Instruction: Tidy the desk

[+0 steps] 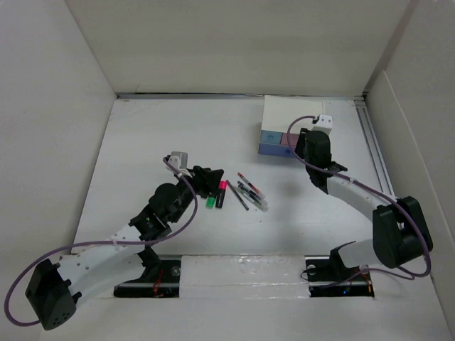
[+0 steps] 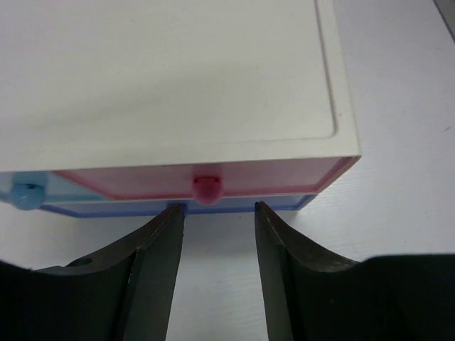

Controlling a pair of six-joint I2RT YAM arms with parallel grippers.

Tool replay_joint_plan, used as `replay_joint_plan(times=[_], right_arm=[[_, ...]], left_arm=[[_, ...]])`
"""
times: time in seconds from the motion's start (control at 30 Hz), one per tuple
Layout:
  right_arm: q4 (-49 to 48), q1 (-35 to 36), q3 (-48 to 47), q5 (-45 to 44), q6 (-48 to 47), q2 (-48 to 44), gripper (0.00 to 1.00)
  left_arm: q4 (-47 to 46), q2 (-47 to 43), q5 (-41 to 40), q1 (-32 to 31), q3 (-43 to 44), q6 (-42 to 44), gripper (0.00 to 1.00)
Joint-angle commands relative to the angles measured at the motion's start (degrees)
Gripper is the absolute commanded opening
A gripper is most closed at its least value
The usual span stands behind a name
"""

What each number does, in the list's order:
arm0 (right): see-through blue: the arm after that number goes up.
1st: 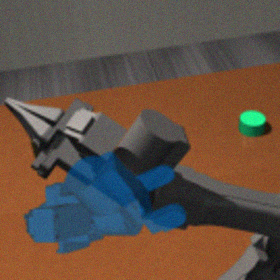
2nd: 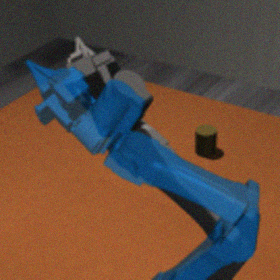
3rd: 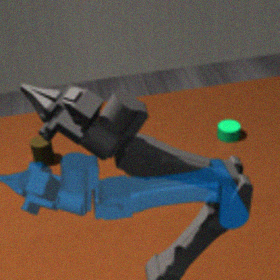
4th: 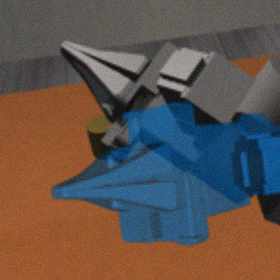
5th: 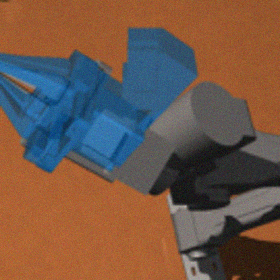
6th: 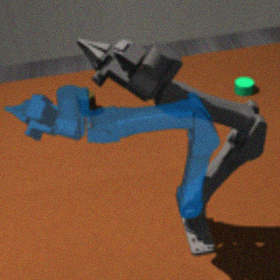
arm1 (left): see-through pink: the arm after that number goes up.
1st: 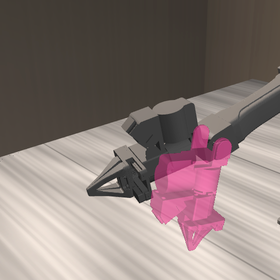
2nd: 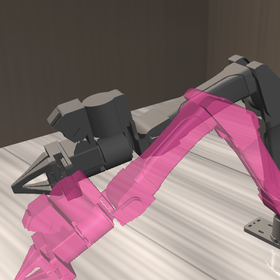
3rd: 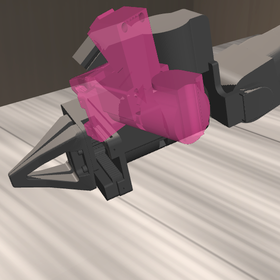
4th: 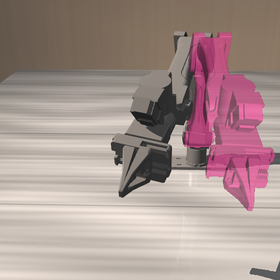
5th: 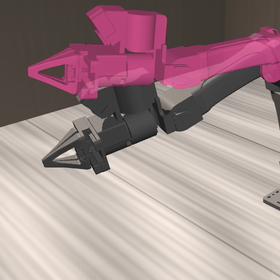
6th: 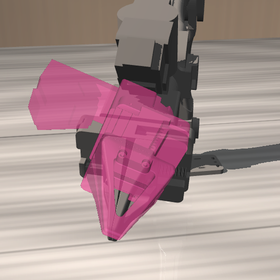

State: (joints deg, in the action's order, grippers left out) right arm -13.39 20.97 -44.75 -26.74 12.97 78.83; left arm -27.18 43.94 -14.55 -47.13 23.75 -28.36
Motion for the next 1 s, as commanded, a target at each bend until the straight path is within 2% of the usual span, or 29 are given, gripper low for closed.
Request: replay_joint_plan(times=[0.0, 0.1, 0.27, 0.77, 0.87, 0.97], right_arm=[[2.92, -1.20, -2.53, 2.48, 1.09, 1.15, 0.52], [2.32, -2.87, -3.50, 4.76, 1.26, 2.64, 0.55], [1.79, -3.57, -6.22, 7.32, 0.83, 6.33, 0.52], [-5.15, -4.10, -6.23, 2.31, 1.71, 8.89, 0.36], [-5.51, -4.10, -5.87, 1.43, 1.62, 7.84, 0.36], [-4.99, -4.10, -6.05, 0.99, 1.09, 7.05, 0.41]], left_arm=[[-1.83, -1.14, 0.48, 0.11, -0.81, 0.06, 0.49], [-1.91, -1.05, 0.66, 0.11, -0.90, 0.06, 0.49], [-2.00, -0.79, 0.84, 0.11, -0.81, 0.15, 0.49], [-2.26, -0.26, 0.75, 0.11, -0.81, 0.32, 0.49], [-2.27, -0.09, 0.92, 0.11, -0.81, 0.32, 0.49], [-2.44, 0.44, 1.36, 0.11, -0.72, 0.32, 0.49]])
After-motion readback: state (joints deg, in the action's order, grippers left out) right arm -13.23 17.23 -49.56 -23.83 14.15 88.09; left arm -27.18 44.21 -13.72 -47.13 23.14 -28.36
